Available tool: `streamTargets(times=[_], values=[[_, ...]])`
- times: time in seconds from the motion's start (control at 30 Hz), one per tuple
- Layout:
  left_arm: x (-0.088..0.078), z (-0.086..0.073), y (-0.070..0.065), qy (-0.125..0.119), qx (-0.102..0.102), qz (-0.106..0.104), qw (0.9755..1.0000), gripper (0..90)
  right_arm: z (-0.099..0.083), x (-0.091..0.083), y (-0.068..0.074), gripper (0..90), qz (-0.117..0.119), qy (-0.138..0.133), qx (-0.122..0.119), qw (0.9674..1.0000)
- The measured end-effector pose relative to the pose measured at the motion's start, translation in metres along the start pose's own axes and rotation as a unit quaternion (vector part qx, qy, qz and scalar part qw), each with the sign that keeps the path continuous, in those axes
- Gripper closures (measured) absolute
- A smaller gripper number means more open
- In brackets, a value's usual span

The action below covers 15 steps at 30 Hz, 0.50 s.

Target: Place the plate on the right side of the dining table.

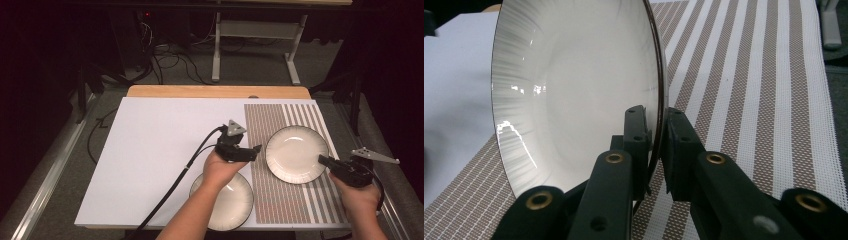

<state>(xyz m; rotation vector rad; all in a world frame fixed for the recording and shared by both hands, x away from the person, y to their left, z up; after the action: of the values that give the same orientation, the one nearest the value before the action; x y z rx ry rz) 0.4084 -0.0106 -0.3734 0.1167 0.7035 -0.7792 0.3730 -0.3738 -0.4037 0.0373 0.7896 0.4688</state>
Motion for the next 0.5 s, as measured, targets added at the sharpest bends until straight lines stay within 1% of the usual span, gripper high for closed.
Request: streamTargets(times=[0.03,0.1,0.13,0.2,0.3,0.37,0.4,0.43,0.5], values=[[-0.007,-0.004,0.004,-0.005,-0.001,0.006,1.0000,15.8,0.000,0.002,-0.001,82.9,-0.003,0.005,0.002,1.0000],[-0.020,-0.012,0.013,-0.020,-0.006,0.010,0.9997,15.1,0.001,0.003,-0.001,82.6,-0.005,0.007,0.003,1.0000],[-0.029,-0.017,0.018,-0.027,-0.010,0.012,0.9995,13.2,0.001,0.003,-0.001,82.3,-0.007,0.010,0.004,0.9999],[-0.039,-0.025,0.026,-0.034,-0.014,0.016,0.9992,8.2,0.002,0.005,-0.002,81.7,-0.010,0.013,0.001,0.9999],[-0.059,-0.040,0.038,-0.049,-0.004,0.035,0.9982,4.3,0.004,0.008,-0.002,80.8,-0.015,0.022,0.002,0.9997],[-0.071,-0.051,0.045,-0.054,-0.014,0.029,0.9980,0.2,0.005,0.009,-0.003,80.5,-0.014,0.029,0.007,0.9995],[-0.077,-0.056,0.048,-0.060,-0.015,0.032,0.9976,0.2,0.006,0.010,-0.004,80.3,-0.014,0.032,0.010,0.9994],[-0.085,-0.062,0.051,-0.067,-0.016,0.036,0.9969,0.2,0.006,0.011,-0.005,80.1,-0.014,0.033,0.009,0.9993],[-0.096,-0.072,0.056,-0.072,-0.013,0.045,0.9963,0.2,0.007,0.013,-0.005,79.5,-0.017,0.039,0.014,0.9990]])
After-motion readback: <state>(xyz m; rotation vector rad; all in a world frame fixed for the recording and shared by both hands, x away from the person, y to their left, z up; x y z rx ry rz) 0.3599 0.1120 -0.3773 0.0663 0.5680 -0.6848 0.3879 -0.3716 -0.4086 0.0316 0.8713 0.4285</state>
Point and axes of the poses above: each handheld gripper's, and its own axes: x roughly forward along the jaws, z roughly out of its top, y roughly to its left, the point moved 2 cm from there along x, roughly forward along the jaws, and after that the axes turned 11 degrees about y, right-handed, at the moved point
